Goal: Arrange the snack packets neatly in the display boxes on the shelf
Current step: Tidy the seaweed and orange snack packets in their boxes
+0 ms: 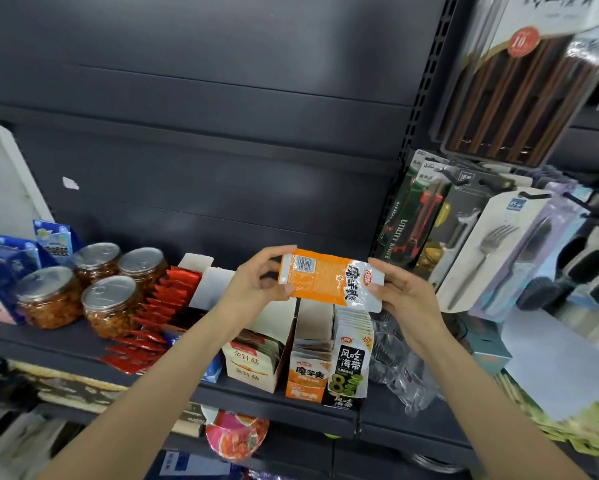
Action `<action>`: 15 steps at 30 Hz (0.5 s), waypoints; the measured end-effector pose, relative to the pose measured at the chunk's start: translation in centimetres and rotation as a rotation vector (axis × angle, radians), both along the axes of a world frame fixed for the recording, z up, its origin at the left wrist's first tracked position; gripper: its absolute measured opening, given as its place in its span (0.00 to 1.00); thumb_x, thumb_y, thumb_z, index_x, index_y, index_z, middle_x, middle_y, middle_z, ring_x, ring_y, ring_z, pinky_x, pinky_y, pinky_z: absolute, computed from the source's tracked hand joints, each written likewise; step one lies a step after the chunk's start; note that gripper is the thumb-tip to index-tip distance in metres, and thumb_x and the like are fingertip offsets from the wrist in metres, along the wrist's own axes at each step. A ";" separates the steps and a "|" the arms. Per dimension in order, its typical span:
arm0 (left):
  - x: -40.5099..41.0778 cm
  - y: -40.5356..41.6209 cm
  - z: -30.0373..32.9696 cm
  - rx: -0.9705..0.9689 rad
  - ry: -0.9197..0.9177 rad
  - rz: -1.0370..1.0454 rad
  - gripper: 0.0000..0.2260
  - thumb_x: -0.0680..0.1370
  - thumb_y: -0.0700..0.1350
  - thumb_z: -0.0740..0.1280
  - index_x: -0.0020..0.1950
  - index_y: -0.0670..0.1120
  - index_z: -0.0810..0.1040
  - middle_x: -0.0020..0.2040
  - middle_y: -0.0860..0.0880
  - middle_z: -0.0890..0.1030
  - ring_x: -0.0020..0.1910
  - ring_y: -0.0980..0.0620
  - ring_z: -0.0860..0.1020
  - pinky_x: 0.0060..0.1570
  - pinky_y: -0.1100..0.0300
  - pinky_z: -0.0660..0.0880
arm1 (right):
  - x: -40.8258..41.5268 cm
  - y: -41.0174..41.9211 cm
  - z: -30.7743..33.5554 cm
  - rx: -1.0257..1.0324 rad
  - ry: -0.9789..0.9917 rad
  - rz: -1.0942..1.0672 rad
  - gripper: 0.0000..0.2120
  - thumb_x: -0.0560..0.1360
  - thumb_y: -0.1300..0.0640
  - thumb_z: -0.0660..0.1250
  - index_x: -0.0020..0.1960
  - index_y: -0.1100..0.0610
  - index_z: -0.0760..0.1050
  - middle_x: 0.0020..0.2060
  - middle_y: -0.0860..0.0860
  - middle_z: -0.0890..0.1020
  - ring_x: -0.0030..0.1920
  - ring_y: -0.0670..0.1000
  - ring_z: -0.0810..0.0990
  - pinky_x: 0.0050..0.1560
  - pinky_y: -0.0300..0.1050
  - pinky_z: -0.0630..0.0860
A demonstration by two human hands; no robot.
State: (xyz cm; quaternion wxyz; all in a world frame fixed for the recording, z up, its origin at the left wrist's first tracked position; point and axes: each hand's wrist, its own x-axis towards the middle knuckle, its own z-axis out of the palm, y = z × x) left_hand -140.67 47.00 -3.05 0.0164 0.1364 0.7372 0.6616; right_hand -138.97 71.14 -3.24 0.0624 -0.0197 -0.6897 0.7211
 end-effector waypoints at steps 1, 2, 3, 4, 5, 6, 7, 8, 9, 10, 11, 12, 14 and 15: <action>0.1 -0.1 0.1 -0.016 0.032 0.005 0.24 0.74 0.33 0.69 0.62 0.58 0.72 0.52 0.49 0.81 0.50 0.51 0.81 0.50 0.59 0.79 | 0.0 -0.2 -0.1 -0.023 0.008 -0.010 0.19 0.73 0.70 0.66 0.57 0.50 0.78 0.49 0.50 0.85 0.47 0.48 0.83 0.47 0.40 0.78; 0.2 -0.2 0.2 -0.025 0.060 0.013 0.24 0.74 0.33 0.69 0.63 0.57 0.72 0.51 0.49 0.80 0.49 0.51 0.81 0.50 0.60 0.79 | 0.0 -0.4 -0.2 -0.038 0.012 -0.015 0.19 0.73 0.70 0.66 0.57 0.50 0.78 0.49 0.50 0.85 0.47 0.48 0.83 0.47 0.40 0.79; 0.3 -0.3 0.2 -0.035 0.081 0.023 0.24 0.74 0.33 0.69 0.63 0.56 0.72 0.51 0.50 0.80 0.49 0.52 0.81 0.49 0.61 0.79 | 0.0 -0.5 -0.3 -0.047 0.013 -0.017 0.19 0.73 0.70 0.66 0.57 0.50 0.78 0.49 0.50 0.85 0.48 0.48 0.83 0.48 0.40 0.79; 0.4 -0.4 0.1 -0.042 0.095 0.027 0.24 0.74 0.33 0.69 0.64 0.55 0.72 0.50 0.50 0.80 0.48 0.52 0.81 0.50 0.63 0.78 | 0.0 -0.6 -0.5 -0.048 0.011 -0.017 0.19 0.73 0.70 0.66 0.57 0.50 0.78 0.50 0.51 0.84 0.48 0.49 0.83 0.49 0.42 0.79; 0.5 -0.6 0.0 -0.049 0.098 0.024 0.24 0.74 0.33 0.69 0.65 0.55 0.72 0.50 0.50 0.80 0.48 0.52 0.81 0.50 0.64 0.78 | 0.0 -0.7 -0.6 -0.048 0.007 -0.012 0.19 0.73 0.70 0.66 0.56 0.50 0.79 0.49 0.51 0.85 0.48 0.50 0.82 0.50 0.43 0.78; 0.5 -0.7 -0.2 -0.052 0.092 0.017 0.24 0.74 0.34 0.69 0.65 0.54 0.72 0.50 0.49 0.80 0.49 0.52 0.81 0.50 0.65 0.77 | 0.0 -0.8 -0.7 -0.045 0.002 -0.008 0.19 0.72 0.70 0.66 0.56 0.50 0.79 0.49 0.51 0.85 0.48 0.50 0.82 0.50 0.44 0.78; 0.4 -0.8 -0.3 -0.058 0.080 0.015 0.24 0.74 0.34 0.69 0.66 0.54 0.71 0.51 0.49 0.80 0.49 0.52 0.81 0.51 0.65 0.77 | 0.0 -0.8 -0.7 -0.037 0.001 0.001 0.19 0.72 0.70 0.67 0.56 0.50 0.79 0.49 0.51 0.85 0.48 0.50 0.82 0.49 0.44 0.78; 0.3 -1.0 -0.4 -0.065 0.058 0.022 0.24 0.75 0.34 0.68 0.66 0.54 0.71 0.51 0.49 0.80 0.50 0.52 0.81 0.51 0.66 0.77 | -0.1 -0.8 -0.6 -0.021 0.003 0.016 0.19 0.72 0.70 0.67 0.56 0.51 0.79 0.48 0.51 0.85 0.48 0.50 0.83 0.48 0.43 0.78; 0.1 -1.1 -0.5 -0.066 0.026 0.035 0.24 0.75 0.34 0.68 0.66 0.54 0.71 0.51 0.50 0.80 0.51 0.52 0.80 0.51 0.66 0.76 | -0.2 -0.8 -0.5 -0.007 0.007 0.037 0.18 0.73 0.70 0.66 0.56 0.52 0.79 0.48 0.51 0.85 0.48 0.49 0.83 0.47 0.42 0.78; -0.1 -1.3 -0.7 -0.048 -0.019 0.050 0.23 0.76 0.33 0.67 0.67 0.53 0.71 0.51 0.49 0.80 0.52 0.52 0.80 0.51 0.65 0.76 | -0.2 -0.8 -0.4 -0.002 0.011 0.061 0.16 0.74 0.69 0.64 0.56 0.53 0.79 0.48 0.51 0.85 0.48 0.49 0.83 0.47 0.42 0.78; -0.3 -1.4 -0.8 -0.002 -0.078 0.062 0.22 0.76 0.33 0.65 0.67 0.51 0.72 0.52 0.48 0.81 0.53 0.51 0.79 0.52 0.63 0.75 | -0.2 -0.8 -0.2 -0.012 0.013 0.087 0.15 0.76 0.69 0.62 0.56 0.54 0.79 0.49 0.52 0.85 0.49 0.49 0.83 0.48 0.42 0.78; -0.4 -1.4 -0.8 0.074 -0.149 0.066 0.21 0.77 0.31 0.64 0.67 0.48 0.72 0.54 0.46 0.81 0.53 0.50 0.79 0.52 0.62 0.74 | -0.3 -0.8 0.0 -0.023 0.013 0.109 0.15 0.77 0.69 0.59 0.55 0.55 0.80 0.50 0.53 0.84 0.51 0.49 0.82 0.50 0.43 0.79; -0.7 -1.3 -0.9 0.250 -0.293 0.072 0.18 0.77 0.30 0.61 0.66 0.43 0.73 0.52 0.43 0.80 0.49 0.50 0.78 0.49 0.63 0.74 | -0.3 -1.0 0.2 0.025 0.035 0.132 0.17 0.77 0.70 0.57 0.54 0.56 0.80 0.51 0.53 0.84 0.52 0.49 0.82 0.53 0.43 0.78; -0.9 -1.3 -1.0 0.321 -0.360 0.080 0.17 0.78 0.30 0.60 0.64 0.41 0.74 0.50 0.43 0.80 0.47 0.51 0.78 0.46 0.64 0.74 | -0.4 -1.1 0.2 0.101 0.067 0.123 0.17 0.76 0.71 0.59 0.53 0.54 0.81 0.50 0.52 0.84 0.52 0.47 0.82 0.53 0.41 0.78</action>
